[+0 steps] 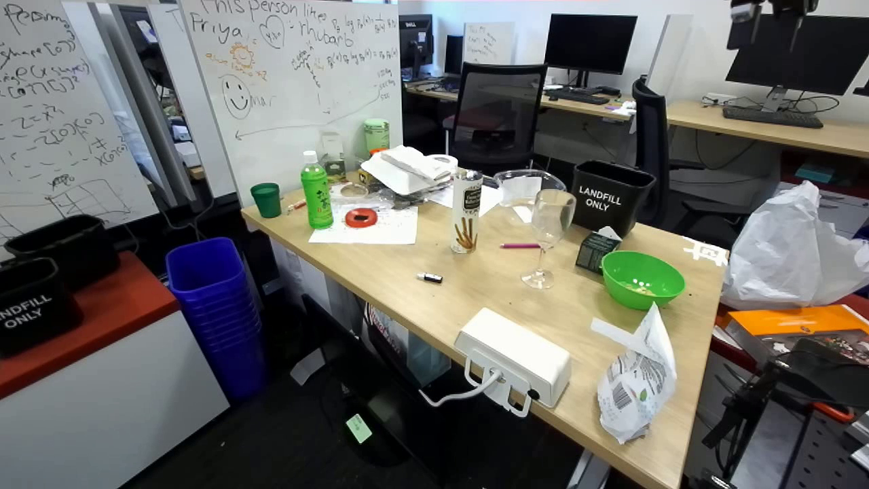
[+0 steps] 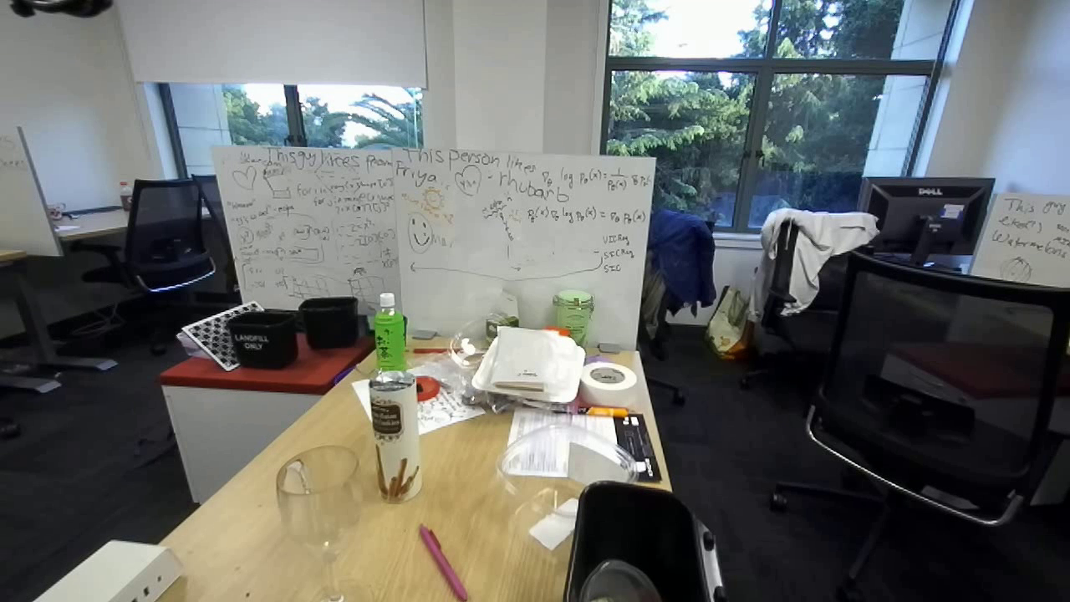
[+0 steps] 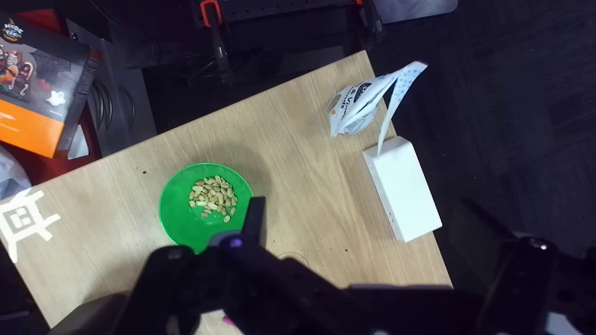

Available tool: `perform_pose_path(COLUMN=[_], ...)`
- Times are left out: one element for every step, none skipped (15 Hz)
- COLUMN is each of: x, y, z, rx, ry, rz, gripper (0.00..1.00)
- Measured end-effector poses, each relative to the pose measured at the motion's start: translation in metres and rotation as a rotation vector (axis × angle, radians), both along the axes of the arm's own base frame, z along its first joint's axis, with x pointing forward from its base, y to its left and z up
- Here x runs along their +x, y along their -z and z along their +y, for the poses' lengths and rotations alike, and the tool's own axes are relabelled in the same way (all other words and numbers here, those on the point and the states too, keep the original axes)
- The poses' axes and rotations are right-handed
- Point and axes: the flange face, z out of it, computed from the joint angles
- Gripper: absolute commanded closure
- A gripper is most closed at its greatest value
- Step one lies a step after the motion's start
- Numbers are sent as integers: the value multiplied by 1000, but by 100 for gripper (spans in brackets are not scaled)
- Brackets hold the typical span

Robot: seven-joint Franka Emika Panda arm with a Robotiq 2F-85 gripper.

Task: Place the white package in the clear container

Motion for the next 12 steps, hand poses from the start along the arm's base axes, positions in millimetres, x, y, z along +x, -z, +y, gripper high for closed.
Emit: perform_pose_path(x=[0, 0, 0, 0, 0, 0, 0, 0, -1, -2, -4, -6], y=[0, 0, 0, 0, 0, 0, 2, 5, 9, 14, 20, 26], z=[0, 0, 0, 0, 0, 1, 2, 4, 6, 7, 9, 11], rx=[0, 0, 0, 0, 0, -1, -3, -4, -4, -5, -5, -5], ry=[0, 0, 0, 0, 0, 1, 4, 7, 11, 15, 19, 22], rz=[0, 0, 0, 0, 0, 1, 4, 10, 20, 33, 47, 62], gripper=[0, 0, 0, 0, 0, 0, 0, 0, 0, 0, 0, 0])
